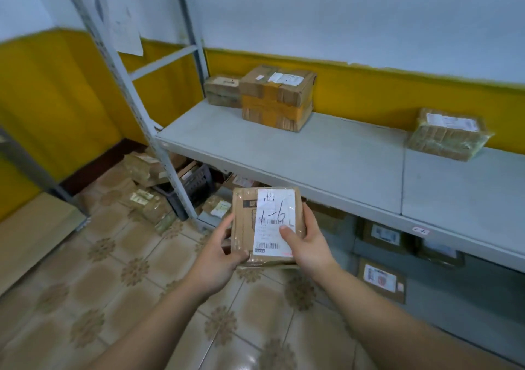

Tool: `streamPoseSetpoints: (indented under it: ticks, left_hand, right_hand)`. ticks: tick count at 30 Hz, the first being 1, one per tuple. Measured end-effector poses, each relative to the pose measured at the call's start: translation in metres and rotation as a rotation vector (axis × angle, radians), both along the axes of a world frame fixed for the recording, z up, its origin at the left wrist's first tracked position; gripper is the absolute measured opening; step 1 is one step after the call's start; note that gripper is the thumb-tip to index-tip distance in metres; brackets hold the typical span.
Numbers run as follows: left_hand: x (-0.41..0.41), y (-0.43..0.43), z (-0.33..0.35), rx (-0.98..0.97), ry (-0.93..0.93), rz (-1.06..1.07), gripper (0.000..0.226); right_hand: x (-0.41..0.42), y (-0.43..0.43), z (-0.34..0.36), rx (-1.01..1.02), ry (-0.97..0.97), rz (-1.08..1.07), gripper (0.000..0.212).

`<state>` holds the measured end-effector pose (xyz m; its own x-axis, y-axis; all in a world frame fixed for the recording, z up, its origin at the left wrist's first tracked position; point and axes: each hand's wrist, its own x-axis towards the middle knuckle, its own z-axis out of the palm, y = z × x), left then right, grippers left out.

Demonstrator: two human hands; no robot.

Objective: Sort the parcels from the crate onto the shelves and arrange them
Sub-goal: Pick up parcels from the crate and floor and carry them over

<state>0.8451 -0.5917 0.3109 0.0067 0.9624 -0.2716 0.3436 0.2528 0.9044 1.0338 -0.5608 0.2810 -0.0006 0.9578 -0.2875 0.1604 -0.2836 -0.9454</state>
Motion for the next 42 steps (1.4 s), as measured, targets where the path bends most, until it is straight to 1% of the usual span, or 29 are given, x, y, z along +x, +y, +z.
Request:
streamPoseSetpoints:
  ticks: [2,5,8,12,16,21,23,26,29,33,35,37,38,39,42]
  left_hand:
    - [-0.029,0.001,-0.009,-0.038,-0.004,-0.015,0.077]
    - [-0.056,0.009,-0.016,-0.093,0.009,-0.075,0.077]
    - [-0.069,0.032,-0.025,-0.128,0.059,-0.128,0.077]
    - [-0.067,0.079,-0.041,-0.164,0.121,-0.174,0.076]
    - [-0.061,0.131,-0.062,-0.218,0.194,-0.241,0.076]
    - [-0.055,0.199,-0.11,-0.236,0.305,-0.448,0.074]
    - [-0.055,0.224,-0.141,-0.233,0.351,-0.51,0.073]
    - [-0.06,0.263,-0.207,-0.244,0.381,-0.575,0.071]
    - [-0.068,0.303,-0.284,-0.233,0.426,-0.608,0.07]
    - [-0.07,0.344,-0.387,-0.175,0.552,-0.623,0.071]
    - [-0.063,0.363,-0.434,-0.102,0.632,-0.641,0.071]
    - [-0.052,0.382,-0.475,0.003,0.718,-0.647,0.071]
    - [-0.047,0.391,-0.493,0.066,0.781,-0.646,0.071]
    - [-0.042,0.399,-0.509,0.121,0.856,-0.643,0.071]
    - [-0.03,0.415,-0.547,0.179,1.02,-0.666,0.076]
  right_hand:
    - [-0.027,-0.008,-0.009,-0.013,-0.061,0.012,0.086]
    - [-0.051,-0.013,-0.021,-0.029,-0.084,0.005,0.08]
    - [-0.061,0.002,-0.032,-0.066,-0.104,-0.022,0.073]
    - [-0.062,0.037,-0.046,-0.129,-0.146,-0.079,0.066]
    - [-0.053,0.078,-0.075,-0.202,-0.176,-0.128,0.067]
    - [-0.049,0.12,-0.128,-0.268,-0.142,-0.198,0.069]
    - [-0.047,0.134,-0.154,-0.283,-0.136,-0.252,0.071]
    - [-0.043,0.156,-0.209,-0.272,-0.129,-0.34,0.072]
    - [-0.041,0.182,-0.28,-0.267,-0.084,-0.402,0.072]
    - [-0.034,0.209,-0.376,-0.25,-0.076,-0.406,0.069]
    - [-0.024,0.221,-0.419,-0.231,-0.082,-0.42,0.067]
    - [-0.008,0.231,-0.455,-0.23,-0.177,-0.473,0.058]
    - [0.001,0.236,-0.47,-0.231,-0.209,-0.515,0.053]
    - [0.01,0.24,-0.483,-0.226,-0.2,-0.549,0.051]
    - [0.022,0.245,-0.51,-0.172,-0.212,-0.535,0.05]
